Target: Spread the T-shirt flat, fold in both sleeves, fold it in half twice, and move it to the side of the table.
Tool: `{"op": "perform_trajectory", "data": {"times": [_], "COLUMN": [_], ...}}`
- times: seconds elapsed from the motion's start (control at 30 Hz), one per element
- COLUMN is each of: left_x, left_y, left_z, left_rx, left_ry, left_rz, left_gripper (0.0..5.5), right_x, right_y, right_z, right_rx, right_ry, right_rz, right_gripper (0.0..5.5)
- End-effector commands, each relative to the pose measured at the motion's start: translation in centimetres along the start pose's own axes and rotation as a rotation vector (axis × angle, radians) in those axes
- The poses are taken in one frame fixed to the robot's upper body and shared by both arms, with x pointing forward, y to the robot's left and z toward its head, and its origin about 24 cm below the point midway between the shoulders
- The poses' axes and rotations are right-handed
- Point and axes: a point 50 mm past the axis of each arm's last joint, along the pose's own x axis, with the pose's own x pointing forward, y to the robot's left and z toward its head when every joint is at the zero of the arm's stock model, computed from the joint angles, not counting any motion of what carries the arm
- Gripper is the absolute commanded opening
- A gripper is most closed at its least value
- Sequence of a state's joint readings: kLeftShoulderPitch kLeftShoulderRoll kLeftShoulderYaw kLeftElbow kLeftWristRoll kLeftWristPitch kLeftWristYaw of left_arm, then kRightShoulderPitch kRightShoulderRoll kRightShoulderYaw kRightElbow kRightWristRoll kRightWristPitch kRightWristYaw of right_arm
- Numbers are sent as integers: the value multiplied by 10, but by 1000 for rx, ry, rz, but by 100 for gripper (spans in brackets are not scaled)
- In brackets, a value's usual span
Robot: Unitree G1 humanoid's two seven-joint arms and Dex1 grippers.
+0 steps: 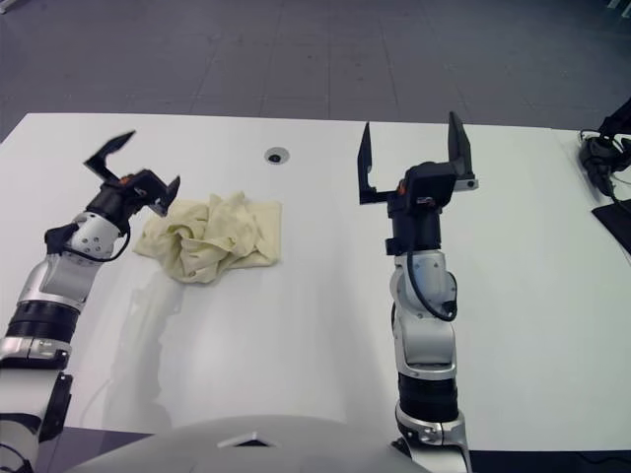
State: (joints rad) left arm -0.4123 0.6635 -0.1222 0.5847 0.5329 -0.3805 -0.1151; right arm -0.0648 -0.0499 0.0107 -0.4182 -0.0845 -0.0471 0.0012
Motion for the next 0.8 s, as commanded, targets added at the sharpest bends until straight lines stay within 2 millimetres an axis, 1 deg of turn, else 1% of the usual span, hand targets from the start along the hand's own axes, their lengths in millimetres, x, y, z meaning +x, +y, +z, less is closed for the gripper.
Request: {"op": "perform_trajectory", "data": {"times": [0.03,0.17,0.23,0.27,0.3,0.33,0.37,0.43,0.47,0.5,0.6,0.7,0.8], "left_x": [2,-4,-7,-9,-10,-12,-15,-17,-18,-23,-51,-66,-82], "left_y": [-29,-58,-71,-78,-85,-93,-101,-110,-114,-117,-124,-120,-120], "left_z": [-26,-36,-37,-34,-32,-32,-29,-15,-7,3,36,56,72], "left_rx": [154,221,240,221,184,80,-32,-206,-248,-270,-322,-379,-376], "left_ry": [96,129,121,106,103,152,161,136,102,77,-30,-57,-79], "left_rz": [-143,-272,-351,-393,-440,-504,-569,-635,-663,-696,-834,-846,-895], "left_gripper": [540,540,540,540,540,540,540,540,540,540,540,540,540], "right_x": [0,1,1,1,1,1,1,1,1,1,2,2,1], "right_y": [-1,-1,-1,-2,-2,-2,-2,-2,-3,-3,-2,0,-1], "right_z": [-1,-3,-4,-4,-5,-5,-6,-7,-7,-6,-3,0,2], "right_rx": [9,13,14,15,15,15,16,15,14,10,6,4,-3], "right_ry": [1,7,11,14,16,17,18,19,18,14,2,-7,-12], "right_rz": [-15,-22,-29,-35,-40,-43,-44,-48,-53,-58,-52,-42,-42], "right_gripper": [535,535,535,535,535,535,535,535,535,535,535,535,535]}}
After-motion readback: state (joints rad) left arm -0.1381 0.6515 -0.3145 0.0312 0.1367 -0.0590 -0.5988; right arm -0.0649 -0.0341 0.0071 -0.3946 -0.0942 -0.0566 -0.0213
